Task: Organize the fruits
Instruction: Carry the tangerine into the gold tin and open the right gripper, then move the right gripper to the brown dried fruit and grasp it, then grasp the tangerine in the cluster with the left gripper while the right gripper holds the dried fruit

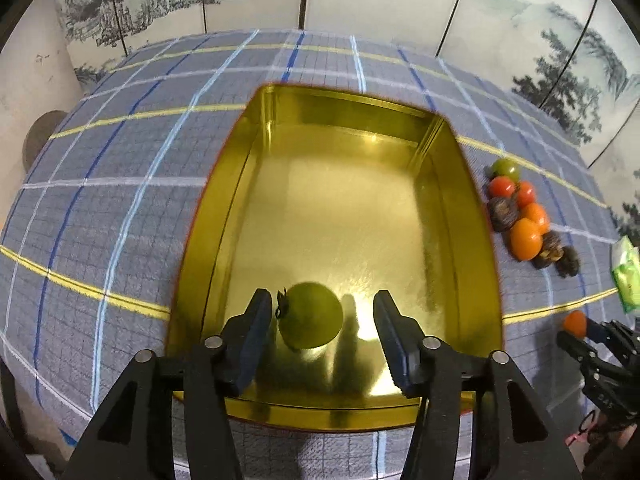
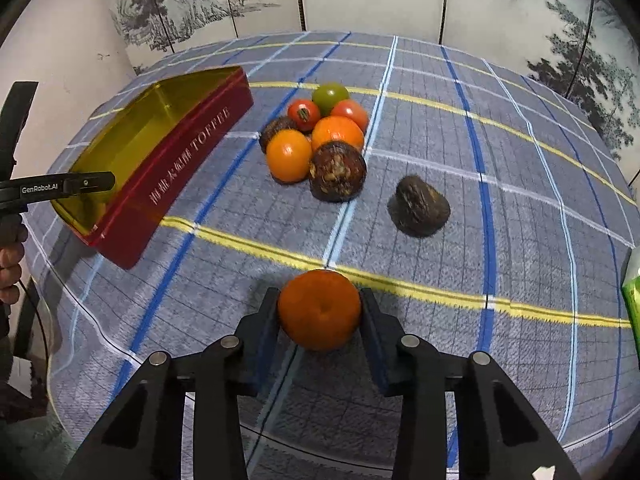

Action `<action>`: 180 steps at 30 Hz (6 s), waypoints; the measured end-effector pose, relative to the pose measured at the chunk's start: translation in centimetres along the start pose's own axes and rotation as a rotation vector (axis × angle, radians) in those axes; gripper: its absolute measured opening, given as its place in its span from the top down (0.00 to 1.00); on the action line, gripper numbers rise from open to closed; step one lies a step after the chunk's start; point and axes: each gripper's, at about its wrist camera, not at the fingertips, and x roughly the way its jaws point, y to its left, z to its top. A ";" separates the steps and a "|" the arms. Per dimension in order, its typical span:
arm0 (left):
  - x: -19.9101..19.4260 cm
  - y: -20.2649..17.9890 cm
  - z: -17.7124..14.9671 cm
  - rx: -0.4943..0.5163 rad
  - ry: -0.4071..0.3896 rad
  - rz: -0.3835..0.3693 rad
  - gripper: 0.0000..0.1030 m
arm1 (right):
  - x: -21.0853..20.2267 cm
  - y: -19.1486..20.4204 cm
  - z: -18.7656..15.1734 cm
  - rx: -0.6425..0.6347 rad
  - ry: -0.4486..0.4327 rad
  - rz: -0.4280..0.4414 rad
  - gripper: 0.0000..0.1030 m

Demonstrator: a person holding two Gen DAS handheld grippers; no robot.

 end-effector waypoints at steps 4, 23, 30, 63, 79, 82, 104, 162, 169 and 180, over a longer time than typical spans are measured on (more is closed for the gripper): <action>-2.4 0.7 0.8 -0.005 -0.072 -0.006 0.44 | -0.9 0.9 1.2 -0.017 -0.033 0.021 0.65; -7.5 6.7 -1.3 -0.087 -0.209 0.220 0.28 | -0.1 14.0 7.3 -0.251 -0.058 0.223 0.65; -7.0 8.3 -2.1 -0.130 -0.188 0.231 0.27 | 2.0 16.8 8.3 -0.297 -0.018 0.228 0.65; -4.7 9.3 -3.3 -0.147 -0.130 0.233 0.27 | 6.6 19.2 8.1 -0.385 0.063 0.098 0.64; -5.3 9.1 -3.6 -0.153 -0.144 0.208 0.27 | 6.5 19.4 8.2 -0.377 0.067 0.126 0.58; -5.6 9.1 -3.5 -0.163 -0.151 0.203 0.27 | 6.3 19.2 8.3 -0.363 0.063 0.148 0.56; -5.8 0.0 -2.0 -0.014 -0.167 0.086 0.27 | -1.4 5.9 6.7 -0.142 -0.079 0.053 0.53; 6.4 -17.8 3.2 0.059 0.093 -0.171 0.58 | 3.0 -13.2 3.6 0.120 -0.148 -0.166 0.67; 7.6 -18.2 4.0 0.055 0.103 -0.171 0.60 | 3.0 -13.4 3.6 0.124 -0.149 -0.159 0.66; 7.3 -18.6 3.4 0.096 0.104 -0.164 0.67 | 3.1 -13.4 3.6 0.130 -0.151 -0.152 0.66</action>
